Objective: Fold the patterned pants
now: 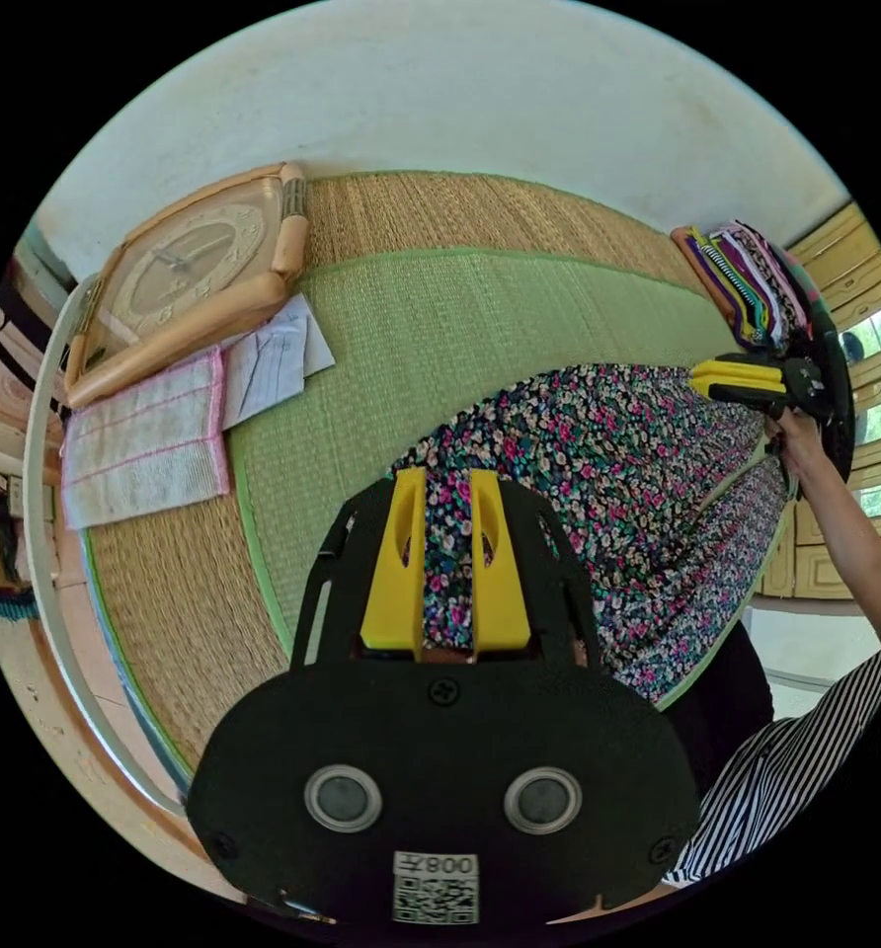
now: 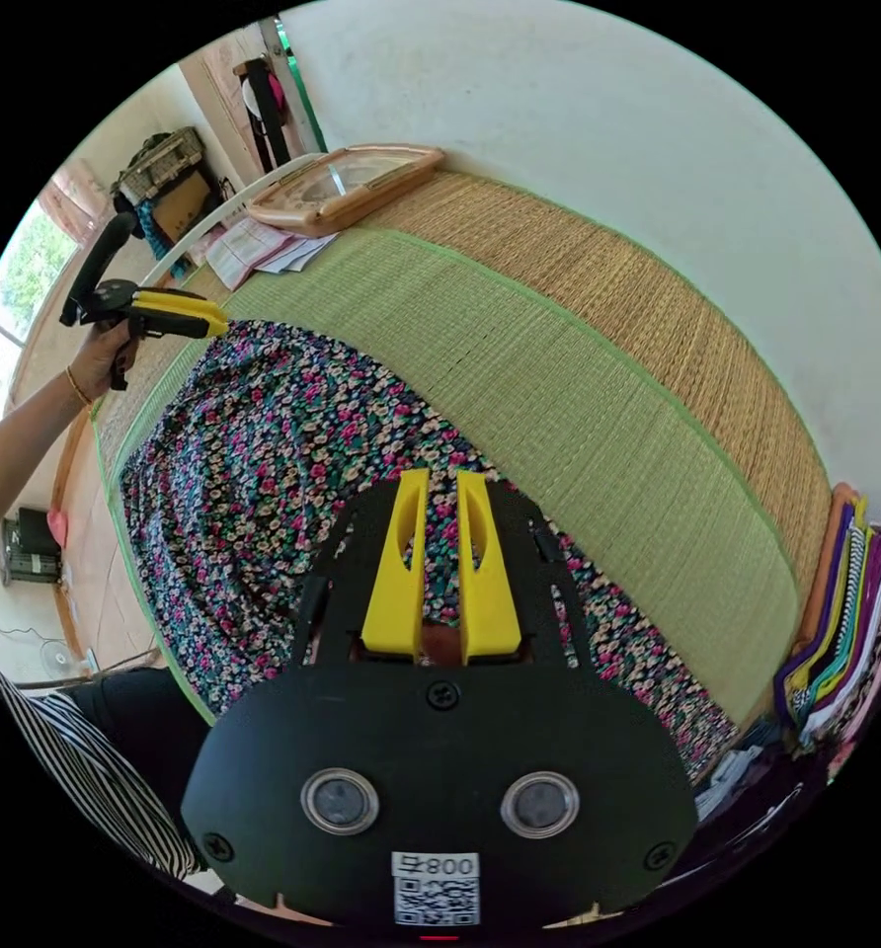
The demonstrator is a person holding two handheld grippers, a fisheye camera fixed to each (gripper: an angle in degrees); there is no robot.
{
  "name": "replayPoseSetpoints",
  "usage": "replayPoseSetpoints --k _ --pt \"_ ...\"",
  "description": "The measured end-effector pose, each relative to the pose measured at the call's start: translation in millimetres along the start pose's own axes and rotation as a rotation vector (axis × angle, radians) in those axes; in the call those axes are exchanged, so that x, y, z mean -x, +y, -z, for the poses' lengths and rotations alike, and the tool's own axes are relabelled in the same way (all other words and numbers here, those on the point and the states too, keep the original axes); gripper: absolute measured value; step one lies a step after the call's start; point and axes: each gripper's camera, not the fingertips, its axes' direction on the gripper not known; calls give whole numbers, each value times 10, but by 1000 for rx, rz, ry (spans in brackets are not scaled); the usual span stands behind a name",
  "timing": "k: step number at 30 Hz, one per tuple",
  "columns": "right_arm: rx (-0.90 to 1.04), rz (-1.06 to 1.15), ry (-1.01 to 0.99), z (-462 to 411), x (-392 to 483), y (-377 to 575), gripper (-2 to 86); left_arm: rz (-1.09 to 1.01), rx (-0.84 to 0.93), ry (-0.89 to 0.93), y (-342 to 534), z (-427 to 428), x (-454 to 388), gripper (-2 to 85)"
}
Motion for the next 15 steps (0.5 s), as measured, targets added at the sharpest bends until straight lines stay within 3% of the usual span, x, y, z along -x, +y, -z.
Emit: replayPoseSetpoints --k 8,15 --pt "143 147 110 -679 252 -560 67 -21 155 -31 -361 -89 33 75" --pt "166 166 101 -925 466 -704 35 -13 149 -57 -433 72 -33 24"
